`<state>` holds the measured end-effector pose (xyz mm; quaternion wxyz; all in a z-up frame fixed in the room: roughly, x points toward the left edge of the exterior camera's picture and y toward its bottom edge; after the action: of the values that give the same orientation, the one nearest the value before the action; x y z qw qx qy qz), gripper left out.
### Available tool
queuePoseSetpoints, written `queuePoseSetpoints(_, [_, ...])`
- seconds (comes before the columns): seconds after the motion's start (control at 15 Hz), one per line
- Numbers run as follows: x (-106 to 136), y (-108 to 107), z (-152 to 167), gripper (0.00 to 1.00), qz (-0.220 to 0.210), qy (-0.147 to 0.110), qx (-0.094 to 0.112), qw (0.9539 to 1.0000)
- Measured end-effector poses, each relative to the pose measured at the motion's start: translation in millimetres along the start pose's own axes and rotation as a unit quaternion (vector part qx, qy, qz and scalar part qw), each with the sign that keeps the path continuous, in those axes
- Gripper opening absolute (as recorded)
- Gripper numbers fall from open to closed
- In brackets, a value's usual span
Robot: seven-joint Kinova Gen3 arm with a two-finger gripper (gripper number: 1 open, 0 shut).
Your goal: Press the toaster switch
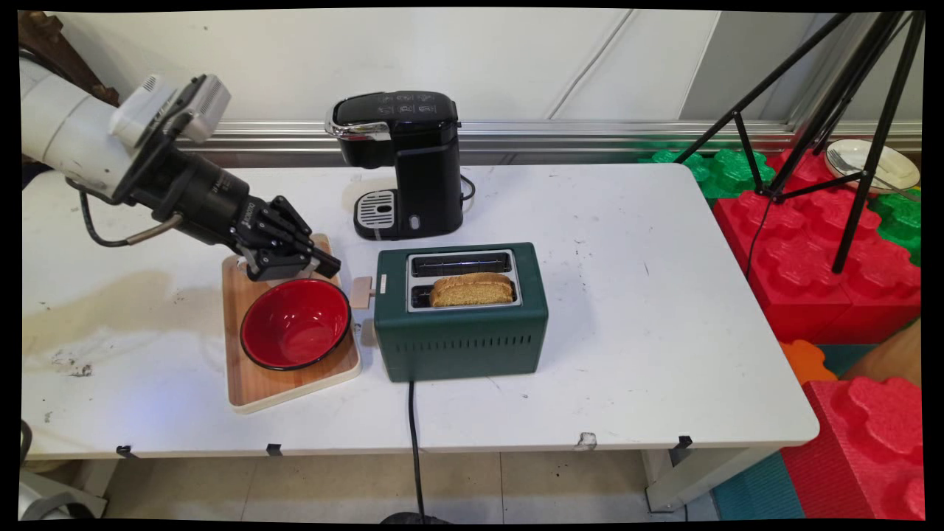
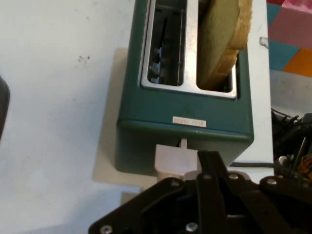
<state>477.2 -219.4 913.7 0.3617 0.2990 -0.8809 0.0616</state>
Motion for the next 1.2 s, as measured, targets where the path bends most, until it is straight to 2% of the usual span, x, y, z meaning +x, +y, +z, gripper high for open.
queuePoseSetpoints(1.2, [-3.8,-5.1,58.9,0.00,-0.021,-0.024,0.001,0.9995])
